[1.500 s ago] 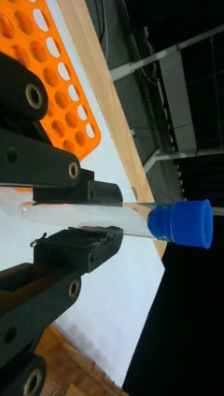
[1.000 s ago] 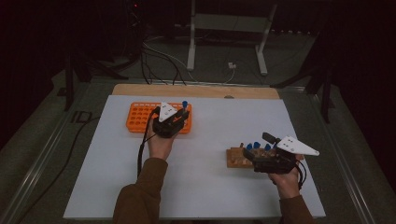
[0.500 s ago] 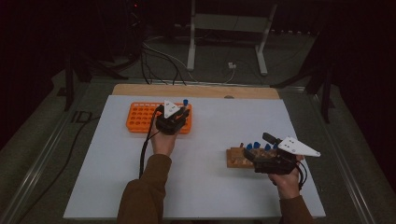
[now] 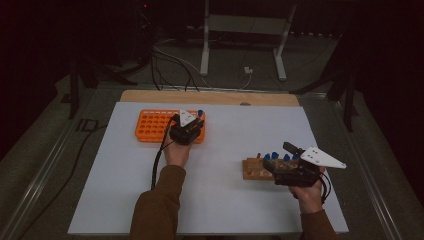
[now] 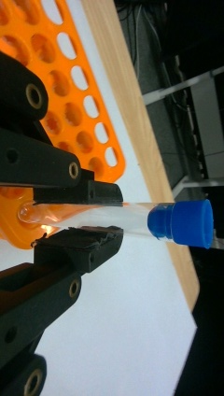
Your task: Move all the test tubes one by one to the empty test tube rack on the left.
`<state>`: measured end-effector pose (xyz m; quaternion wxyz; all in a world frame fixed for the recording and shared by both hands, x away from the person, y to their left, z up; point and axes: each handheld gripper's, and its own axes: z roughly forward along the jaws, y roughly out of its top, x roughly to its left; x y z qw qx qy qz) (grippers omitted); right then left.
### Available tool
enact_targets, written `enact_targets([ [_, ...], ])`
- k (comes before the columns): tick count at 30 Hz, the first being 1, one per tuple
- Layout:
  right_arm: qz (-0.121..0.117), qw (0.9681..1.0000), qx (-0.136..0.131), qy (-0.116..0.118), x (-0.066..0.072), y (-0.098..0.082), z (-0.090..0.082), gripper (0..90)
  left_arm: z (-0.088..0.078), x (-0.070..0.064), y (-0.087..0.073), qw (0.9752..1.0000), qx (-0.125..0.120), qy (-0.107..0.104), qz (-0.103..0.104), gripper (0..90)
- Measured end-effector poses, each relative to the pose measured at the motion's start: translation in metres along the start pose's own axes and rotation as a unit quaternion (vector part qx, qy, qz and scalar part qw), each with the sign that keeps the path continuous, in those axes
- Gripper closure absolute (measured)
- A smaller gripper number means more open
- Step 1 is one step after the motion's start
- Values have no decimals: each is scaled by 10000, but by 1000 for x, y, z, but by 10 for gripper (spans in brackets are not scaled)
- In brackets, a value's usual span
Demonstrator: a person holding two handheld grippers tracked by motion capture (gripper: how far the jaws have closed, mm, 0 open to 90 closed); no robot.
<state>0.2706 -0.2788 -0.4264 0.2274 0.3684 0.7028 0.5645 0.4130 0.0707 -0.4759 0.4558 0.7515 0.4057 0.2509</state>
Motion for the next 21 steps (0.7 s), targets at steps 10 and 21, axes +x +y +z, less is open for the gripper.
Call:
enact_targets([
  [10,4,10000,12,23,1,0,1,16,5,2,-14,9993,380,-43,-9,777],
  [21,-6,10000,18,27,1,-1,1,17,9,-1,-17,9980,617,-6,123,779],
])
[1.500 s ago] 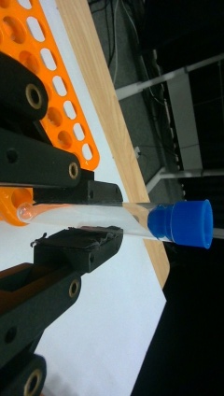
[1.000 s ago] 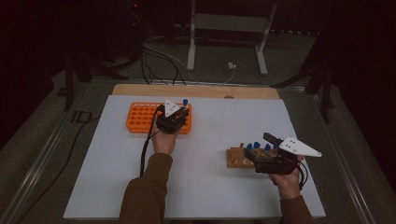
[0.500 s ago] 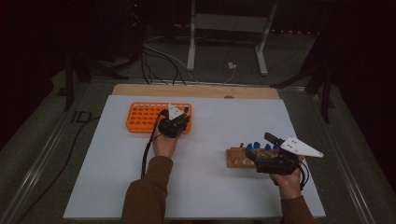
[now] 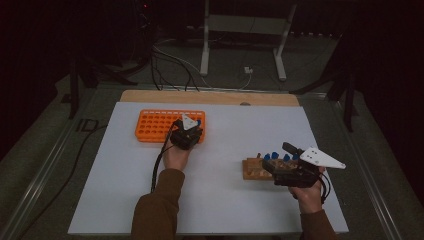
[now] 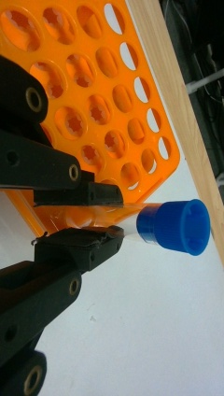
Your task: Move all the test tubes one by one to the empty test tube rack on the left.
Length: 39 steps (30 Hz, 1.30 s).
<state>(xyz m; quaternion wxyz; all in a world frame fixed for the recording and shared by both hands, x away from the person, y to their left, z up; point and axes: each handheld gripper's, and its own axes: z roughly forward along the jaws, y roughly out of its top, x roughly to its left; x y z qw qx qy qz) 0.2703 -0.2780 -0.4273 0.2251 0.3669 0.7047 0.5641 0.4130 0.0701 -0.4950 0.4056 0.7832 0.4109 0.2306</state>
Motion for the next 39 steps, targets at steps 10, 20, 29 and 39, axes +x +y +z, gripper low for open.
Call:
enact_targets([
  [10,6,10000,19,-7,1,0,1,16,-2,1,-1,10000,-13,-58,-71,747],
  [20,-24,10000,42,-36,0,0,2,17,-17,3,4,9986,-258,-275,-360,422],
  [29,-24,9999,71,-120,-3,1,1,17,-46,3,6,9965,-529,-409,-501,161],
  [39,-1,9996,91,-267,-9,3,-2,17,-83,2,-12,9951,-701,-414,-556,13],
])
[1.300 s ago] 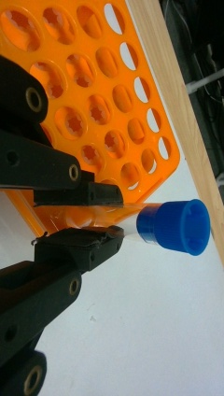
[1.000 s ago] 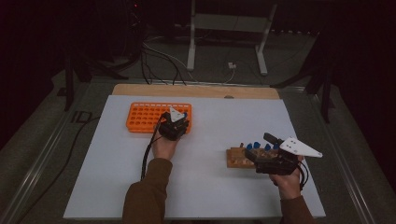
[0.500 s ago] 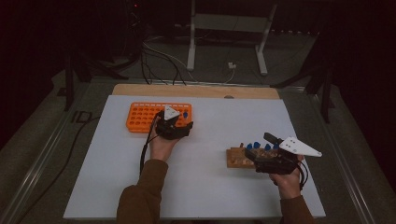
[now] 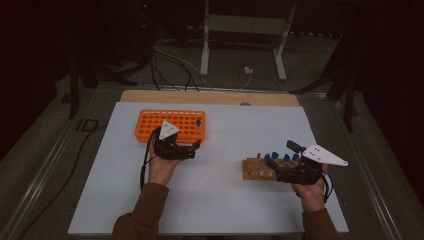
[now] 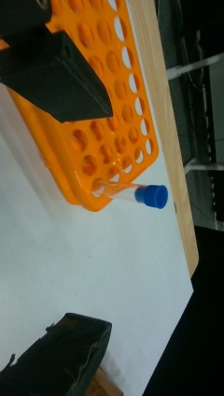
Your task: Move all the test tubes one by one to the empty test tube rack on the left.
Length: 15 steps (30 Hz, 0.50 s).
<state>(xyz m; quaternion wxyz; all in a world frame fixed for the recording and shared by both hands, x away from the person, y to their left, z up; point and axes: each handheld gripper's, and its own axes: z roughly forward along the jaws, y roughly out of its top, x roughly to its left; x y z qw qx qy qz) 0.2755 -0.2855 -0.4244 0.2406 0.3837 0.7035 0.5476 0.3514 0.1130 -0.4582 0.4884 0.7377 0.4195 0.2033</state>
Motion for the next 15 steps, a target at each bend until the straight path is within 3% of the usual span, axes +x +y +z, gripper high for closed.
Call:
enact_targets([
  [15,137,9995,74,-289,-20,0,-9,59,-62,7,-18,9995,-295,87,65,7],
])
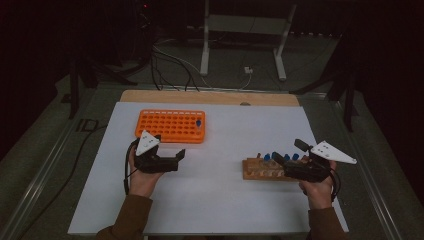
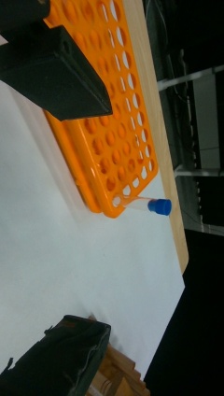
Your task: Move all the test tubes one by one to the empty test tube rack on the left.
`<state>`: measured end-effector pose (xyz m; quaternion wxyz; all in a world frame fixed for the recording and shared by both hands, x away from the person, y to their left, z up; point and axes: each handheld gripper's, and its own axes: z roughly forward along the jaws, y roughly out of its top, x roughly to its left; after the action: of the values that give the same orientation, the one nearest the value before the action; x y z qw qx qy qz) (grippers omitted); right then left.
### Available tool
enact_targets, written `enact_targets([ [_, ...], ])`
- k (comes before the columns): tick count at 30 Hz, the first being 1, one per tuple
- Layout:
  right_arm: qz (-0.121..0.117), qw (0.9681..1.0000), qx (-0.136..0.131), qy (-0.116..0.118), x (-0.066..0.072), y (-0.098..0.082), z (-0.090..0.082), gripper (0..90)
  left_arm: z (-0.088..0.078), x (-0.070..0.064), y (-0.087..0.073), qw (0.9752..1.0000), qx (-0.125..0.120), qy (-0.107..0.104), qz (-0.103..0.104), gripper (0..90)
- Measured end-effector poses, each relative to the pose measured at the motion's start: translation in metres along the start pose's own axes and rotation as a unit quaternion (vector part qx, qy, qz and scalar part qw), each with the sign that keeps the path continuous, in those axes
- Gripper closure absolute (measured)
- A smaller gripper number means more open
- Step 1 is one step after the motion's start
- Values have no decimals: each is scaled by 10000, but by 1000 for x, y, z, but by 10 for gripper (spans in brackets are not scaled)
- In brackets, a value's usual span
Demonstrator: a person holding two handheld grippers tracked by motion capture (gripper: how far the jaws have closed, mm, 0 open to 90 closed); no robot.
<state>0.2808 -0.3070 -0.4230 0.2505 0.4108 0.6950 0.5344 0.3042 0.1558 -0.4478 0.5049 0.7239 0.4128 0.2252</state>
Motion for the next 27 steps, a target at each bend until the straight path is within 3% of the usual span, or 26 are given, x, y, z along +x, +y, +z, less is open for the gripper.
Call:
enact_targets([
  [9,61,9996,71,-262,-14,-2,-5,154,-20,8,-11,9997,-144,88,-162,7],
  [17,149,9991,58,-390,-25,-3,-18,243,-21,5,-12,9998,-129,138,-64,7],
  [21,112,9988,175,-435,-28,-5,-23,282,-21,5,-12,9998,-117,142,-35,7],
  [27,171,9982,270,-509,-30,-14,-23,408,-22,5,-12,9998,-136,160,-57,7],
])
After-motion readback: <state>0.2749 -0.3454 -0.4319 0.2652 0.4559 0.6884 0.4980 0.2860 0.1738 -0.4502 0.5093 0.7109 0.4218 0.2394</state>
